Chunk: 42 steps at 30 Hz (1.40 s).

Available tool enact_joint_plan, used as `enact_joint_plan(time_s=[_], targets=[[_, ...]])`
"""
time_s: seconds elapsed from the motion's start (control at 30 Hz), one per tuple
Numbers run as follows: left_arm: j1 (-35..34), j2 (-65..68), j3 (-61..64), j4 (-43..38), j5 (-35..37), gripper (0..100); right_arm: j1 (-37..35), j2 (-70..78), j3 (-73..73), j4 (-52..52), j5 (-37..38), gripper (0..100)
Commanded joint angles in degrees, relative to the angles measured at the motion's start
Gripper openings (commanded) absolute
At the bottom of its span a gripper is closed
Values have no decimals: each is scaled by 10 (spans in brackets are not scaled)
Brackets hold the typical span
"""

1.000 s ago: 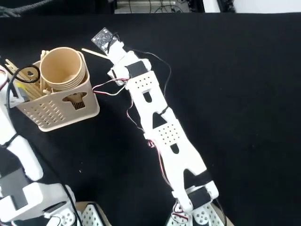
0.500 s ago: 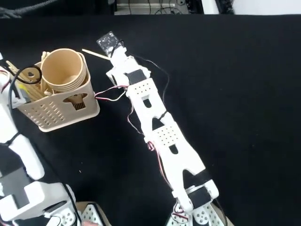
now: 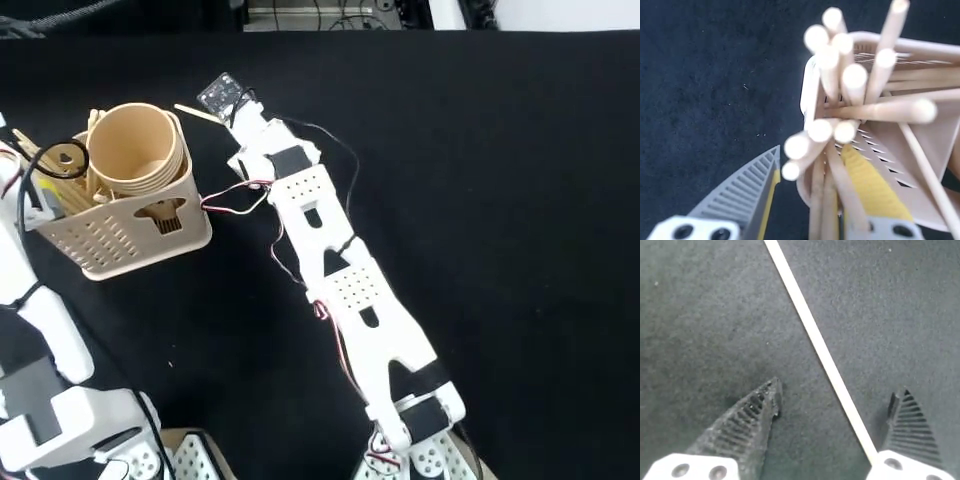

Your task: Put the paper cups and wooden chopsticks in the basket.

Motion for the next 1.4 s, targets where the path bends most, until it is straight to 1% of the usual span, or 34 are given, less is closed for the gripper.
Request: enact_joint_plan(time_s=[0.0,0.17,0.23,0.3,0.37,0.4,0.47,0.5,0.57,0.77,0.83,0.97,1.03,1.17,1.37], targets=[[4,-8,21,2,-25,191,-3,-21,-5,18,13,350],[1,-8,22,-2,-27,191,-3,-22,-3,20,12,348],[0,-8,25,-12,-27,191,-3,-22,-2,25,13,306],[0,-8,25,-13,-27,191,-3,-22,-2,27,13,201],[0,-8,25,-13,-27,191,0,-23,-2,29,9,49],[0,-8,25,-13,-27,191,1,-23,-2,31,8,2],[0,-8,25,-13,-27,191,1,-24,-3,43,9,59],[0,-8,25,-13,-27,191,1,-25,-7,49,9,54],[0,-8,25,-13,-27,191,2,-26,-8,61,12,9],[0,-8,25,-14,-27,191,-4,-37,-9,92,19,14],[0,-8,25,-14,-27,191,-6,-49,-8,123,52,15],[0,-7,26,-14,-27,191,-26,-59,-8,193,157,12],[0,-6,26,-14,-27,191,-39,-61,-8,215,186,12],[0,-8,26,-12,-27,191,-43,-70,-9,240,198,12],[2,-8,26,-13,-27,191,-49,-129,-7,318,199,12]])
